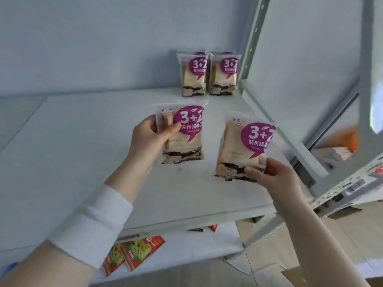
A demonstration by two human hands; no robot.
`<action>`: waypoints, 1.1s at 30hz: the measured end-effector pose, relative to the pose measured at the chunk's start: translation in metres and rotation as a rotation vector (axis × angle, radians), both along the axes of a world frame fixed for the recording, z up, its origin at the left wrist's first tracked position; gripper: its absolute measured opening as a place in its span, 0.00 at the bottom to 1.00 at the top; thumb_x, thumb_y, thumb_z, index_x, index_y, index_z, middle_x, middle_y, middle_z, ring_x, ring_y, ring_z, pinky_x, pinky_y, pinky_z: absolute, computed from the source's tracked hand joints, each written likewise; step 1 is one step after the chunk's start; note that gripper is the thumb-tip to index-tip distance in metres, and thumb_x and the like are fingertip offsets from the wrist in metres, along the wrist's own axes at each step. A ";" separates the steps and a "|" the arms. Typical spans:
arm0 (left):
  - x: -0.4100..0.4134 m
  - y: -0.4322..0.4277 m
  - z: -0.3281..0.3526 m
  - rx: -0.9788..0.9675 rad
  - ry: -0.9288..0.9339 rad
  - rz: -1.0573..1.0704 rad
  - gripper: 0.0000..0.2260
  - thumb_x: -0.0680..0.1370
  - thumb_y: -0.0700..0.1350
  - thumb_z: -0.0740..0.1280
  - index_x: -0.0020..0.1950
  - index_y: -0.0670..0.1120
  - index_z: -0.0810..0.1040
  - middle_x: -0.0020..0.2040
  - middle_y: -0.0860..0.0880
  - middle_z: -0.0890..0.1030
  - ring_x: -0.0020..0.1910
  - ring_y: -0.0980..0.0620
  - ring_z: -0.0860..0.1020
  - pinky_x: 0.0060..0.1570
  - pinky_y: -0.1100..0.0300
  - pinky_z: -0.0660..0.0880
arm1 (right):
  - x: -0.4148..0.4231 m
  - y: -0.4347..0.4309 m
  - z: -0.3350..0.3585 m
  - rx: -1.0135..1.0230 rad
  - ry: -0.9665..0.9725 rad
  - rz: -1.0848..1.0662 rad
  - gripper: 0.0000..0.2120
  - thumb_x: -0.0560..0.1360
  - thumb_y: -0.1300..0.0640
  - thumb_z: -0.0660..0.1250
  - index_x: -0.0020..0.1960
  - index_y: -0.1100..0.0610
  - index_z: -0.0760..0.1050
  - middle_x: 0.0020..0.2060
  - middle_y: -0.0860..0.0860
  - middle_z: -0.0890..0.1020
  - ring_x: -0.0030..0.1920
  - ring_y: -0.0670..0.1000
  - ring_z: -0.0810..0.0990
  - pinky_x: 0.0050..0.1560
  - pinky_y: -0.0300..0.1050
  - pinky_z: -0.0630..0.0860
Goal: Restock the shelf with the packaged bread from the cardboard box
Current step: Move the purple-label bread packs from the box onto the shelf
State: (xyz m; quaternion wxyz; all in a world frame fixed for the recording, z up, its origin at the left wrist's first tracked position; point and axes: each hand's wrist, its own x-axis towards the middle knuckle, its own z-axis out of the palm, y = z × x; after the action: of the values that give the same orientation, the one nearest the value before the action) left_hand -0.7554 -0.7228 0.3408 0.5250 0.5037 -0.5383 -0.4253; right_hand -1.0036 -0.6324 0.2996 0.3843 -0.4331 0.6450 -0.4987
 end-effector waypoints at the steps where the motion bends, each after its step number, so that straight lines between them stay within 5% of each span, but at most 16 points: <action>1: -0.003 -0.019 0.000 0.000 0.014 0.004 0.05 0.70 0.44 0.73 0.43 0.50 0.79 0.38 0.56 0.82 0.34 0.64 0.80 0.33 0.70 0.75 | -0.002 -0.022 0.002 -0.001 -0.007 -0.018 0.08 0.65 0.61 0.75 0.39 0.50 0.80 0.33 0.44 0.85 0.35 0.43 0.83 0.45 0.41 0.77; 5: -0.024 -0.094 -0.005 -0.008 0.020 0.008 0.11 0.70 0.45 0.73 0.49 0.48 0.76 0.41 0.55 0.81 0.36 0.66 0.80 0.32 0.71 0.74 | -0.015 -0.114 0.004 -0.028 0.032 -0.070 0.08 0.65 0.59 0.76 0.41 0.51 0.80 0.35 0.45 0.84 0.38 0.46 0.82 0.41 0.38 0.74; 9: -0.051 -0.163 -0.016 0.058 0.046 0.057 0.19 0.69 0.46 0.74 0.56 0.46 0.72 0.51 0.51 0.81 0.48 0.56 0.80 0.45 0.58 0.78 | -0.031 -0.204 0.002 -0.051 0.087 -0.081 0.09 0.65 0.57 0.76 0.40 0.47 0.78 0.34 0.41 0.82 0.36 0.41 0.79 0.35 0.35 0.70; 15: -0.073 -0.230 -0.028 0.027 -0.030 0.150 0.14 0.71 0.51 0.72 0.52 0.48 0.75 0.48 0.51 0.82 0.48 0.53 0.80 0.48 0.53 0.79 | -0.050 -0.291 -0.007 -0.021 0.140 -0.036 0.13 0.64 0.57 0.77 0.43 0.48 0.75 0.30 0.40 0.83 0.31 0.38 0.79 0.26 0.26 0.70; 20: -0.081 -0.243 -0.037 -0.022 -0.077 0.210 0.17 0.71 0.54 0.71 0.55 0.46 0.75 0.53 0.49 0.80 0.52 0.51 0.79 0.51 0.51 0.78 | -0.055 -0.315 -0.013 -0.011 0.206 -0.057 0.13 0.62 0.54 0.78 0.37 0.46 0.74 0.35 0.43 0.81 0.34 0.44 0.78 0.35 0.38 0.73; 23: -0.086 -0.244 -0.035 -0.001 -0.076 0.217 0.20 0.72 0.54 0.70 0.60 0.46 0.73 0.54 0.51 0.79 0.52 0.54 0.78 0.47 0.61 0.76 | -0.054 -0.317 -0.010 0.010 0.227 -0.054 0.12 0.62 0.53 0.78 0.38 0.47 0.75 0.36 0.45 0.80 0.36 0.45 0.77 0.36 0.37 0.72; 25: -0.086 -0.241 -0.029 0.021 -0.081 0.212 0.24 0.72 0.53 0.70 0.64 0.46 0.70 0.54 0.54 0.77 0.51 0.56 0.77 0.45 0.67 0.73 | -0.051 -0.311 -0.005 0.040 0.263 -0.041 0.14 0.64 0.53 0.77 0.47 0.50 0.77 0.44 0.48 0.82 0.43 0.48 0.79 0.43 0.40 0.74; 27: -0.080 -0.233 -0.024 0.053 -0.098 0.214 0.30 0.72 0.53 0.70 0.70 0.45 0.64 0.61 0.51 0.74 0.58 0.55 0.74 0.54 0.62 0.72 | -0.045 -0.297 0.004 0.068 0.361 -0.041 0.28 0.66 0.52 0.76 0.62 0.54 0.72 0.57 0.50 0.79 0.56 0.50 0.77 0.53 0.43 0.72; 30: -0.062 -0.205 -0.011 -0.090 -0.367 0.237 0.32 0.73 0.51 0.70 0.71 0.42 0.61 0.68 0.44 0.68 0.68 0.48 0.66 0.67 0.54 0.64 | -0.029 -0.259 0.020 0.058 0.598 -0.059 0.36 0.68 0.52 0.74 0.71 0.54 0.62 0.67 0.53 0.70 0.68 0.54 0.66 0.64 0.48 0.65; 33: -0.047 -0.158 0.006 -0.377 -0.888 0.081 0.28 0.71 0.49 0.71 0.68 0.44 0.67 0.64 0.43 0.71 0.65 0.43 0.67 0.62 0.53 0.63 | -0.007 -0.198 0.035 0.070 0.841 -0.013 0.36 0.69 0.52 0.73 0.71 0.54 0.61 0.68 0.56 0.66 0.69 0.57 0.62 0.65 0.51 0.64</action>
State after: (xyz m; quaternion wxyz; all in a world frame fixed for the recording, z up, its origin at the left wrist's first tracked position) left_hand -0.8028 -0.8803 0.3469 0.3428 0.5533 -0.7580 -0.0435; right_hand -1.0111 -0.8303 0.3348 0.0990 -0.5816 0.7650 -0.2585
